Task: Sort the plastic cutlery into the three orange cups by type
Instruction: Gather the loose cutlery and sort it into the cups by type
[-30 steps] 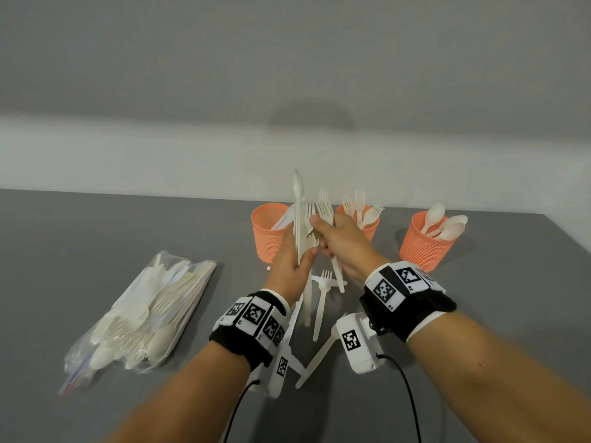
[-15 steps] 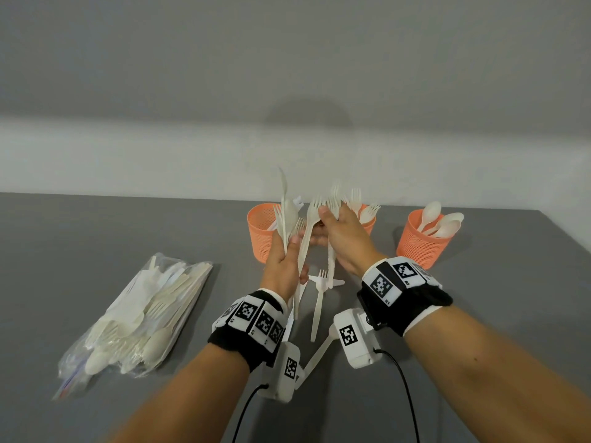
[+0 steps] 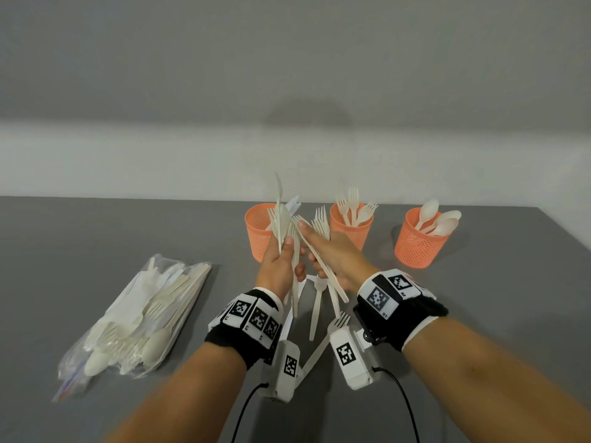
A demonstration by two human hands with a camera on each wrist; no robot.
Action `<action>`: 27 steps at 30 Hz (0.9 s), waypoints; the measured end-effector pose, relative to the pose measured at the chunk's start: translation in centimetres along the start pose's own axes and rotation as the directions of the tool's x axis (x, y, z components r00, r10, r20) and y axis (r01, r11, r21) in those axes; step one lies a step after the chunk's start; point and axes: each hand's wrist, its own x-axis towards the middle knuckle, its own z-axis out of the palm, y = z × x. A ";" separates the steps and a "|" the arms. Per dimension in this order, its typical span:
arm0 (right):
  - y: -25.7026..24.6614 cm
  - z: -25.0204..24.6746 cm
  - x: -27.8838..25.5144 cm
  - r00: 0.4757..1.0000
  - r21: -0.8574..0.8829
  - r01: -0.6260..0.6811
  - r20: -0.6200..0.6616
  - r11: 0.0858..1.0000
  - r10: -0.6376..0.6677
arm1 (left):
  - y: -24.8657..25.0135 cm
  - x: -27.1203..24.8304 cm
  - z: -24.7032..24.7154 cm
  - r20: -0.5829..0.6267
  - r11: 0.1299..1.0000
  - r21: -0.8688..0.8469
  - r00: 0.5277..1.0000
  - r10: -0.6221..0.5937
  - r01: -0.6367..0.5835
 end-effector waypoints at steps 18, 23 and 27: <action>0.9 -0.9 0.8 0.999 -0.043 0.034 -0.009 0.998 -0.034 | 0.1 -0.1 0.8 0.076 0.998 0.048 0.997 0.026 -0.030; 1.4 -1.4 1.3 0.993 -0.072 0.045 -0.107 0.996 -0.052 | 0.0 0.3 1.1 0.083 0.998 0.069 0.996 -0.015 0.009; 1.4 -1.3 1.3 0.995 -0.042 0.040 -0.086 0.998 -0.044 | 0.2 0.5 1.4 0.058 0.991 0.135 0.998 -0.021 0.013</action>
